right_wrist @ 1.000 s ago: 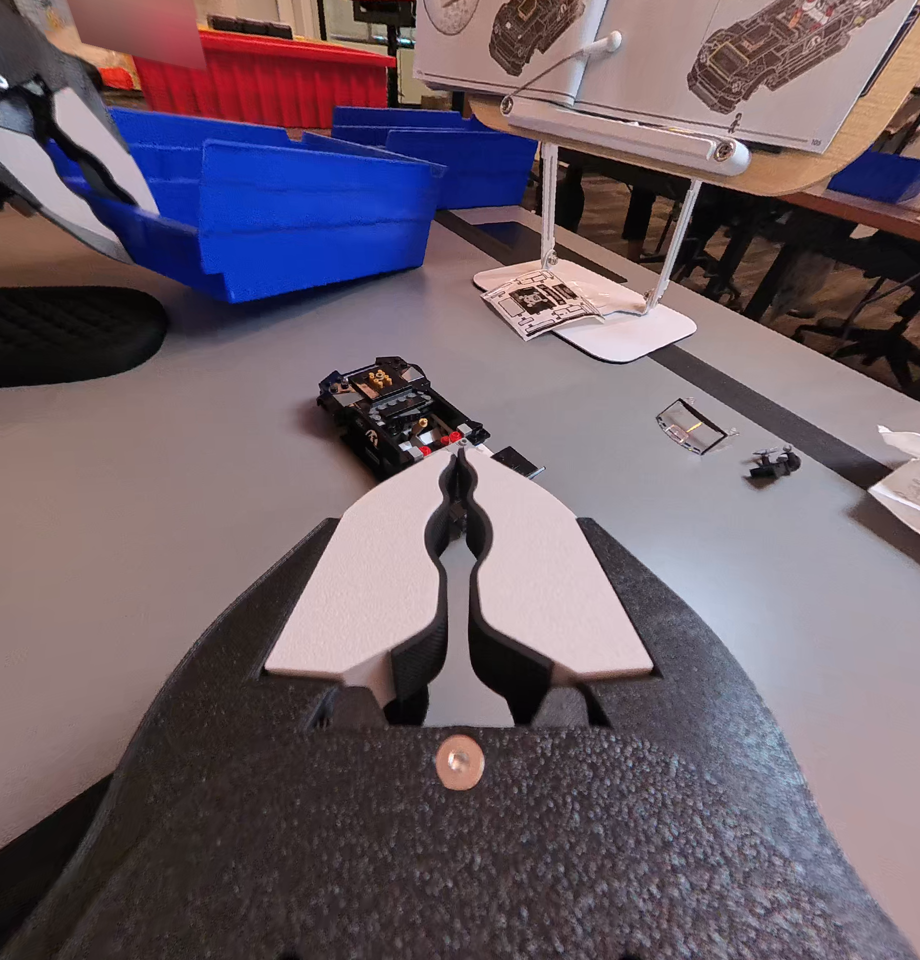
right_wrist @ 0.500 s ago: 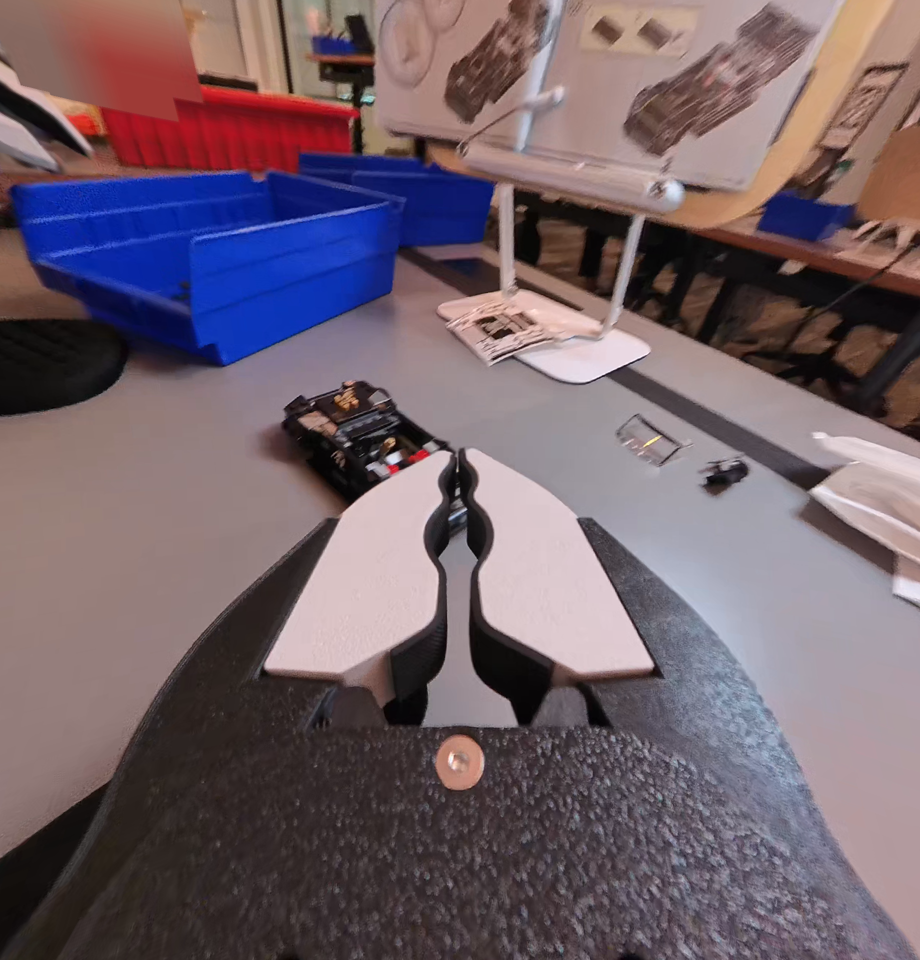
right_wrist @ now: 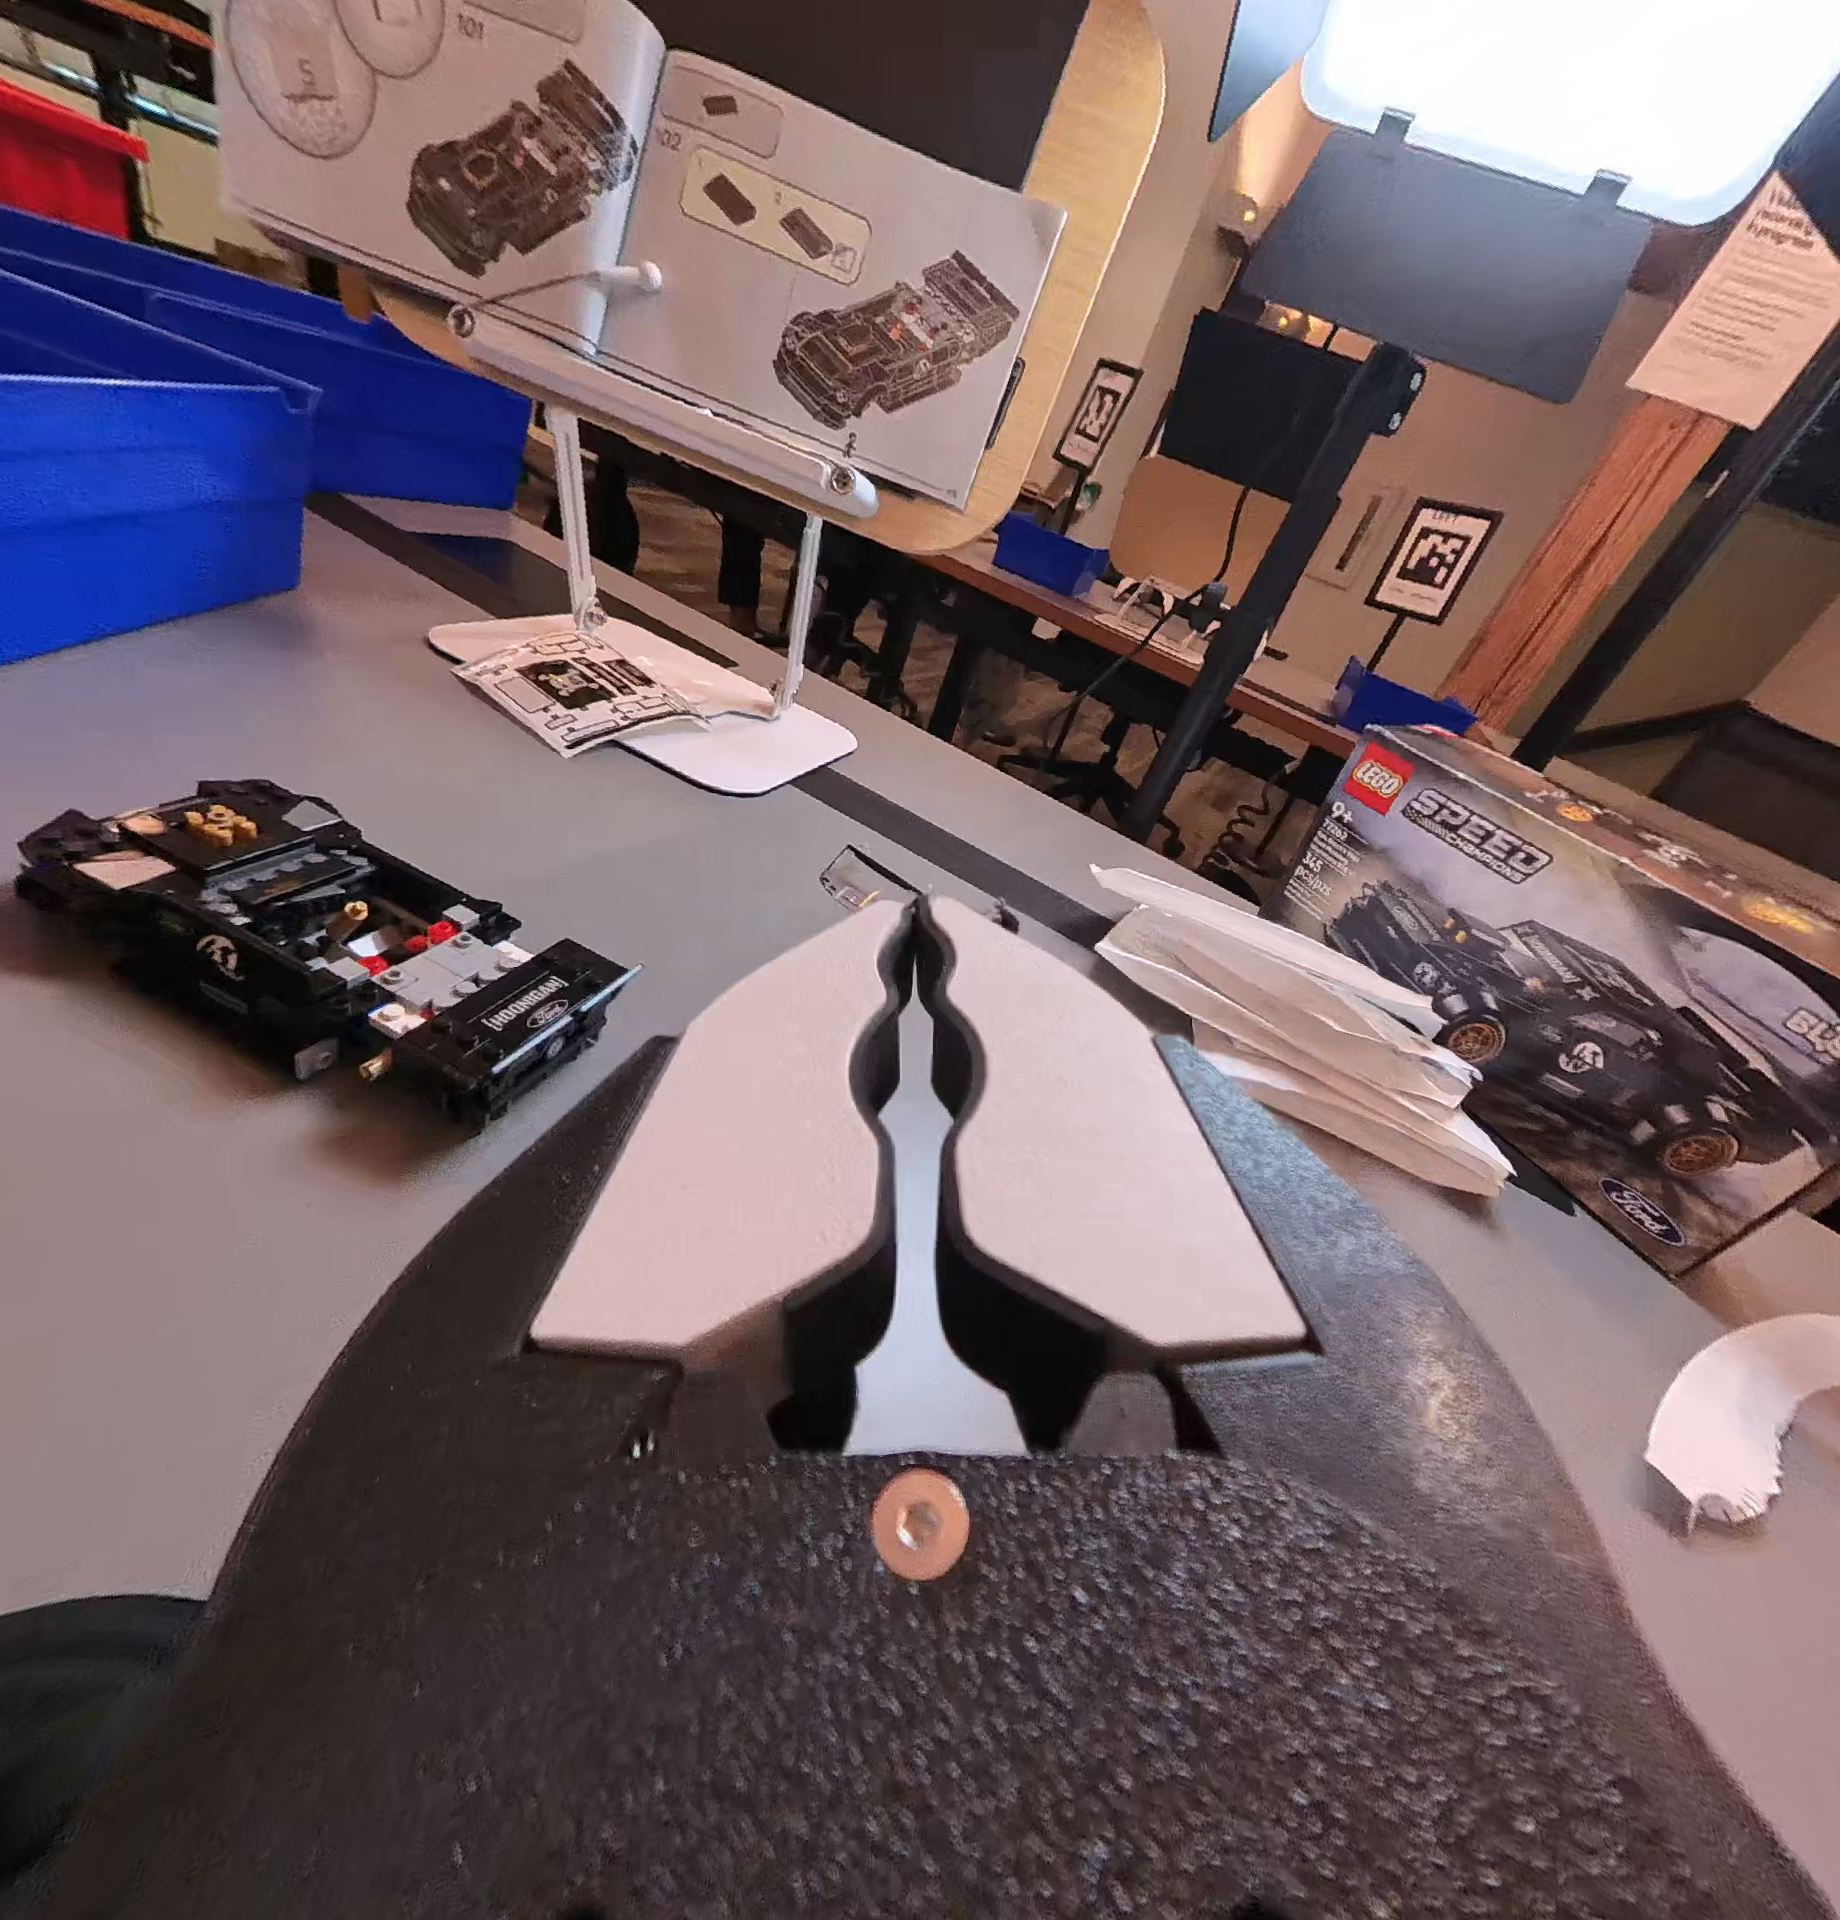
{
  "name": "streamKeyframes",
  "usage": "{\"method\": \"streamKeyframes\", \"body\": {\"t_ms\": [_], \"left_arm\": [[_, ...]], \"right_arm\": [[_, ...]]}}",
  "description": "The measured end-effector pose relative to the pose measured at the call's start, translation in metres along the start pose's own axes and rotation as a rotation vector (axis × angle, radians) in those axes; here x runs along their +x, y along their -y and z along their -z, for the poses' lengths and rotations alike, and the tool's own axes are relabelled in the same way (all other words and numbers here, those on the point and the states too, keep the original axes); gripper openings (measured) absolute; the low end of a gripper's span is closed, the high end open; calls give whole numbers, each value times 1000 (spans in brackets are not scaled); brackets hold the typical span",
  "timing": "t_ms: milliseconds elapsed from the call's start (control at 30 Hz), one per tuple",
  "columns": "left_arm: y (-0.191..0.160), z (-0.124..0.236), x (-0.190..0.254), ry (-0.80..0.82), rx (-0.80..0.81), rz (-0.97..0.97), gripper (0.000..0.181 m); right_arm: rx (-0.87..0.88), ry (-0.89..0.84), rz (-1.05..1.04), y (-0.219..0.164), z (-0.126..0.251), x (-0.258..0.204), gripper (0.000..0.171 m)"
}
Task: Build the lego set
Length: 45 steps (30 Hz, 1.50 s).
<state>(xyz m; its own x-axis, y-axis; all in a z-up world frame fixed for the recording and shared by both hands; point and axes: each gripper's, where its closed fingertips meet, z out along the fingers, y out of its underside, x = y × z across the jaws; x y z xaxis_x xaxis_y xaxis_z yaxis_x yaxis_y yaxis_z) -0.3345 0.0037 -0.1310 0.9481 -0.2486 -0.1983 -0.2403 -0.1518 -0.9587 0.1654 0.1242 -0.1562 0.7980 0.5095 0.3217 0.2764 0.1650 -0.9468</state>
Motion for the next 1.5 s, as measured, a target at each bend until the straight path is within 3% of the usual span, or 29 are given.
{"method": "streamKeyframes", "body": {"t_ms": [267, 467, 700, 900, 1133, 1333, 1500], "left_arm": [[11, -13, -10, 36, 20, -27, 0], [19, -29, -26, 100, 54, 15, 0], [29, -49, -29, 53, -11, -22, 0], [11, -86, -7, -164, -342, -212, 4], [-42, -136, 14, -461, -721, -378, 14], [-99, -156, 3, -566, -1106, -542, 16], [-115, -169, 5, -581, -1173, -548, 17]], "right_arm": [[9, -146, 3, -4, 2, 27, 0], [-4, -147, -6, -9, 2, 25, 0], [6, -114, -1, -5, 5, 18, 0], [-3, -76, 19, -7, 2, 9, 0], [-14, -43, 32, -8, 1, 2, 0], [-34, -16, 47, -11, 0, -4, 0], [-38, -14, 59, -12, 1, -4, 0]]}}
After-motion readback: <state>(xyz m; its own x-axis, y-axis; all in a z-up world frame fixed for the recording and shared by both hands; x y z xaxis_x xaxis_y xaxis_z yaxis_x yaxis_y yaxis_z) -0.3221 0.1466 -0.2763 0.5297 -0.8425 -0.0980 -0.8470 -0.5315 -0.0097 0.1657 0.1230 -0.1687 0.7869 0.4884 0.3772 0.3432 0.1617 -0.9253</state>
